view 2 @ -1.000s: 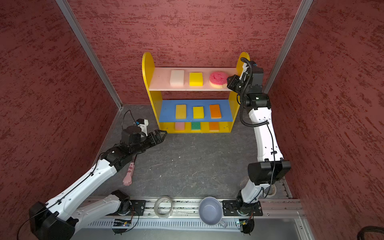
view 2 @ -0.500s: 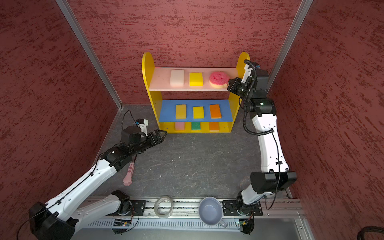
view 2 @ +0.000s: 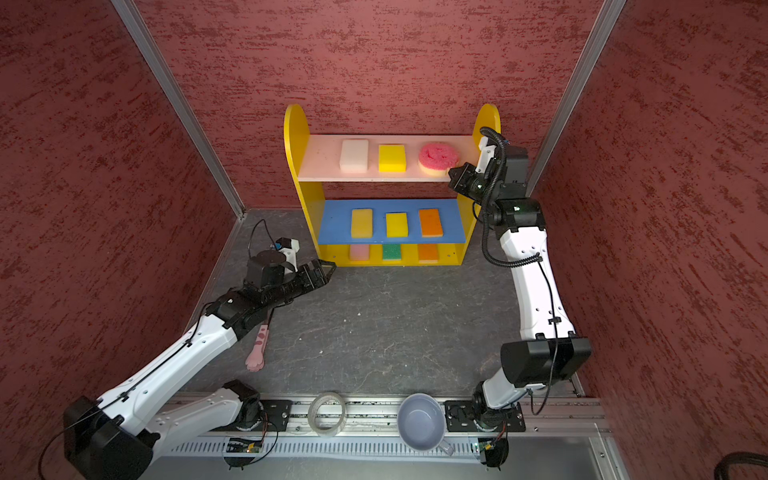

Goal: Place and organize the cleaning sponges onto the shelf
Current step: 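Set the pink smiley sponge beside the yellow sponge and open the right gripper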

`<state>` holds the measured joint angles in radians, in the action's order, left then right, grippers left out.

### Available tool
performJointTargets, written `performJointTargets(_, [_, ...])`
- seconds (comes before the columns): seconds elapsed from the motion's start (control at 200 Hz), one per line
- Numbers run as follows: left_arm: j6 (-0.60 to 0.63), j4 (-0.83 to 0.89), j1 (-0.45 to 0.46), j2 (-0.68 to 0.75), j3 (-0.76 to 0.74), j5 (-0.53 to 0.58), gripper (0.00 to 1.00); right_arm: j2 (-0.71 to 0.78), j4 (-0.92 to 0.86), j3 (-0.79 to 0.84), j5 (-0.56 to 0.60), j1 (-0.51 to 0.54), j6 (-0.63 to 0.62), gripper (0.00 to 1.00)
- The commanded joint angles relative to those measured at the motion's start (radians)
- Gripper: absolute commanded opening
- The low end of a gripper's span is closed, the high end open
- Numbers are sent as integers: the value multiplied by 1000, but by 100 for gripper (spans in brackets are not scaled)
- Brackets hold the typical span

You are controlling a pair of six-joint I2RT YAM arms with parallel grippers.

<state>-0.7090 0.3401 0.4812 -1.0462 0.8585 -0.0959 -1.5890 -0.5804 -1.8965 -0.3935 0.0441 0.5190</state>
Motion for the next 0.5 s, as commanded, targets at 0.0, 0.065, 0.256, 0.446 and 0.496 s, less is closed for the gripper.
performJointTargets(0.0, [5,-18,-6,-6,27,-8,95,-30,35,1,-18,5,11,0])
performJointTargets(0.065, [5,-17,-6,-5,25,-8,95,-41,40,-2,-21,5,15,0])
performJointTargets(0.256, [5,-15,-6,-5,24,-9,95,-53,67,2,-18,5,27,0])
performJointTargets(0.446, [5,-15,-6,0,18,-11,95,-59,74,4,-16,5,35,0])
performJointTargets(0.496, [5,-14,-6,3,16,-10,95,-55,80,11,-12,5,35,0])
